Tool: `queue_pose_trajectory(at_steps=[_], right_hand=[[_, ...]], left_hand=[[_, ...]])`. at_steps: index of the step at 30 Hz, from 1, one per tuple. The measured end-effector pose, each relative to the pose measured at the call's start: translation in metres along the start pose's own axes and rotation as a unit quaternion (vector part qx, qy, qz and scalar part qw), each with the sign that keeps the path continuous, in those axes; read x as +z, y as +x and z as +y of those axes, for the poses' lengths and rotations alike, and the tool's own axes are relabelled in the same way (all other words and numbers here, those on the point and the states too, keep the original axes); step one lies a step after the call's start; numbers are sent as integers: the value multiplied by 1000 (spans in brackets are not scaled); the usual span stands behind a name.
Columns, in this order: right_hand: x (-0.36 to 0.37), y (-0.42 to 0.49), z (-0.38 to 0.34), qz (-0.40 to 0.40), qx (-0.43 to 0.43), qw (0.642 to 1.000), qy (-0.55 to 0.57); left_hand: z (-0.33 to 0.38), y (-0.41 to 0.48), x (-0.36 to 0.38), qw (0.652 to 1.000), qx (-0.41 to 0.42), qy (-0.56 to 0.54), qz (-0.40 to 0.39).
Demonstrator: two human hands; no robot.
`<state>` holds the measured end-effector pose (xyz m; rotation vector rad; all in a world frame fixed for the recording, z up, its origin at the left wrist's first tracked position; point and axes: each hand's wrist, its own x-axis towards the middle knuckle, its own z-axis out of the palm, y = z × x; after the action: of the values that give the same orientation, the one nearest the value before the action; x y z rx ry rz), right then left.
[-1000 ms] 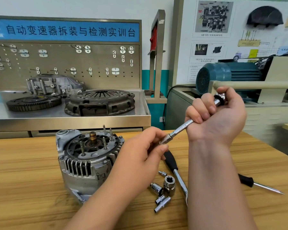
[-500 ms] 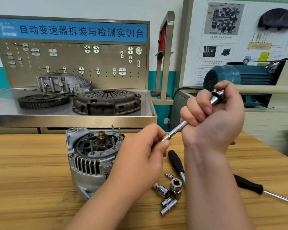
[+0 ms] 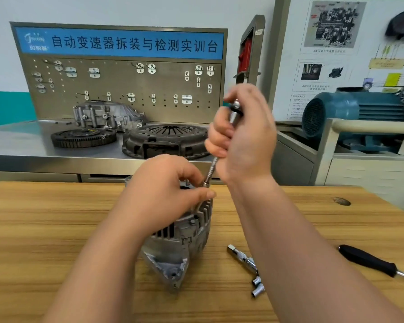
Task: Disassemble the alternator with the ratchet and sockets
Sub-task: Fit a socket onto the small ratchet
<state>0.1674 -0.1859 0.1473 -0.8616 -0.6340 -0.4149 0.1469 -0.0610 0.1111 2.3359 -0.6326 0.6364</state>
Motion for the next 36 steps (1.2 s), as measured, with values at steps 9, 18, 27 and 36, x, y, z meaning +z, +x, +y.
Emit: queue_pose_trajectory(at_steps=[9,18,27,36], right_hand=[[18,6,26,-38,64,991,-108],[19,-1,28,-31,51,985,-160],[16,-3,27,-26,21,981,-190],[8,-3,29,-20,35,988,-146]], left_hand=[[-26,4,-3,999,-25,-27,-31],[-29,6,3,995,-28,-76,-59],[-37,6,12,990,-40,-110,-83],[-40,5,28,983,-17,-151,-103]])
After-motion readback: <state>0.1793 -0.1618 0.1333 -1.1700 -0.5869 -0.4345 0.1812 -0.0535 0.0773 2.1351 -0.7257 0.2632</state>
